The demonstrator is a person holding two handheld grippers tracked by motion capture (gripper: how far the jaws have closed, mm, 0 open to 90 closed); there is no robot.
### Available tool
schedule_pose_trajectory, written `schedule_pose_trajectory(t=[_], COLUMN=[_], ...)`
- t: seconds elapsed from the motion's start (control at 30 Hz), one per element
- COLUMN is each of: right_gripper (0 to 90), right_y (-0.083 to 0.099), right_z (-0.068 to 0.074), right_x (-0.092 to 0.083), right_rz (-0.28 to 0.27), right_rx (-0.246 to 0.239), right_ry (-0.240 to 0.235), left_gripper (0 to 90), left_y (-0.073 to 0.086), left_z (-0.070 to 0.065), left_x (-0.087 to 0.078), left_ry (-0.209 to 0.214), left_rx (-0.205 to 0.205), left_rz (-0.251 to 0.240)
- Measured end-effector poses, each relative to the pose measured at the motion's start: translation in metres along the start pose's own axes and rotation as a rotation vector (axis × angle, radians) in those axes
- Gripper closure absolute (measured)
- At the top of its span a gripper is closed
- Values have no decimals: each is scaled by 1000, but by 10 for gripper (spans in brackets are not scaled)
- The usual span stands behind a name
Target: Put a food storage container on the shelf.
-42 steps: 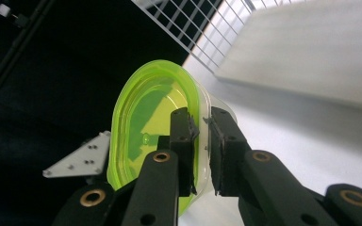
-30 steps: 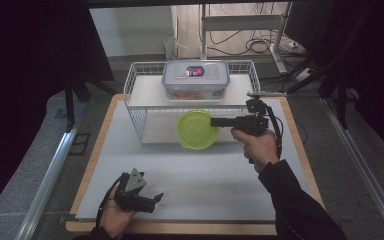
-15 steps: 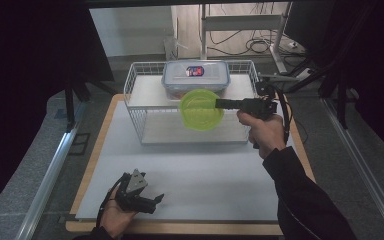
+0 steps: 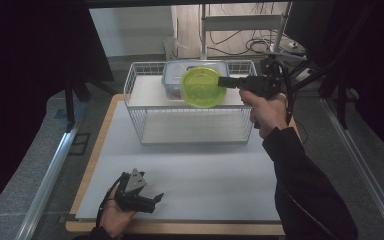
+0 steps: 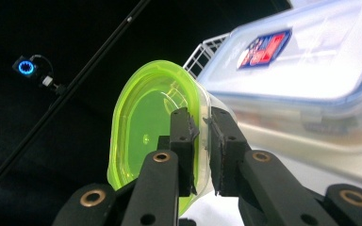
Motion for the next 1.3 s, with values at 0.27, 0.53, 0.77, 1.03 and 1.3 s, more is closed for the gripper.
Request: schedule_pose_trajectory(t=[0.27,0.53,0.77,1.03,1.3], right_gripper=[810,810,810,810,810], right_y=[-26,-49,-65,-80,-91], right_z=[0,-5,-12,-16,-22], right_x=[0,4,14,24,34], right_rz=[-25,-41,-39,-32,-23], right_rx=[33,72,118,165,207], right_ry=[24,60,91,138,169], left_gripper=[36,36,37,37,37], left_y=[0,0,0,0,0], left_z=[0,1,1,0,-1], left_x=[0,0,0,1,1], left_ry=[2,4,8,17,24], left_rx=[0,3,4,3,5], left_rz=[1,1,-3,-3,-3])
Point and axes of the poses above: each handheld gripper's, and its own axes: x roughly forward along the jaws, y roughly out of its underside, z roughly to its left, the point moved 3 cm from there along x, roughly forward along the jaws, and after that the axes turned 13 degrees about z, right-handed, at the moved point
